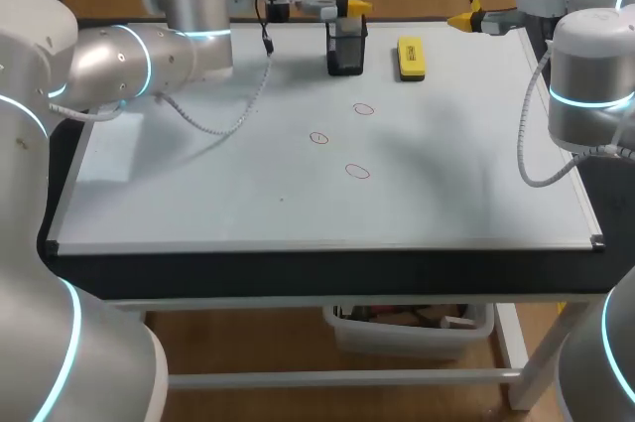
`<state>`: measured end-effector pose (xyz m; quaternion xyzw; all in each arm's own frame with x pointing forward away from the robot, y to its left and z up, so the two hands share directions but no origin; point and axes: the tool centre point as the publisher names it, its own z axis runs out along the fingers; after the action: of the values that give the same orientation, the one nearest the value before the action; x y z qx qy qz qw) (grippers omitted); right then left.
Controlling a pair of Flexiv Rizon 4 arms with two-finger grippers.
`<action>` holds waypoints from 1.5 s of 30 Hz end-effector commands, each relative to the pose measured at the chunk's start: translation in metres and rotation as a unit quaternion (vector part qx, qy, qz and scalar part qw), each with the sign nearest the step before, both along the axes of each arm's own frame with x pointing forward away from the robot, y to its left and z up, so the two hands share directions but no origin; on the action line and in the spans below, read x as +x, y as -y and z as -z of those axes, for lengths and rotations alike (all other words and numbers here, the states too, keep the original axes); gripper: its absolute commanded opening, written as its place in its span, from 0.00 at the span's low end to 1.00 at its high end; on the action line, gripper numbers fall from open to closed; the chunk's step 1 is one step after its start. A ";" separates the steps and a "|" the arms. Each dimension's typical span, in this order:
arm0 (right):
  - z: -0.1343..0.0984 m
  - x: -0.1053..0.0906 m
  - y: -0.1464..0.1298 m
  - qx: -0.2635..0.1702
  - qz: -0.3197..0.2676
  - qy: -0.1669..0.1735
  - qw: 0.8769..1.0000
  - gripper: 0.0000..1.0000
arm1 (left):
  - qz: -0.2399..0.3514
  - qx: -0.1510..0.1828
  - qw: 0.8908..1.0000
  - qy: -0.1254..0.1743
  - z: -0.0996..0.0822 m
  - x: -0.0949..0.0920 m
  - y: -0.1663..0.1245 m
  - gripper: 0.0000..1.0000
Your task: Pick up the inspection probe, press it on each red-marked spot on the whiteboard one by one, put down the probe, pick up the eraser, and wipe off all the red marks.
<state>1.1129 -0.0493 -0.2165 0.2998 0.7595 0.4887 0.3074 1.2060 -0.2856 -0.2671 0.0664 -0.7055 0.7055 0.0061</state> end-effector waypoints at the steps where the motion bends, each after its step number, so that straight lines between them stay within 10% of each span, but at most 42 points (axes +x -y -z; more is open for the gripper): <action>1: 0.000 0.000 0.000 0.000 0.000 -0.001 1.000 1.00 | 0.009 -0.003 1.000 0.005 -0.006 0.005 -0.002 0.00; 30: 0.000 0.000 0.000 0.000 0.000 -0.001 1.000 1.00 | 0.013 0.008 1.000 0.002 -0.094 -0.009 -0.018 0.00; 45: 0.000 0.000 0.000 0.000 0.000 -0.001 1.000 1.00 | -0.020 0.017 0.999 0.026 -0.132 -0.041 -0.077 0.00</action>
<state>1.1129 -0.0493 -0.2164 0.2998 0.7595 0.4887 0.3074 1.2011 -0.2272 -0.1452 0.0081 -0.7048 0.7088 0.0297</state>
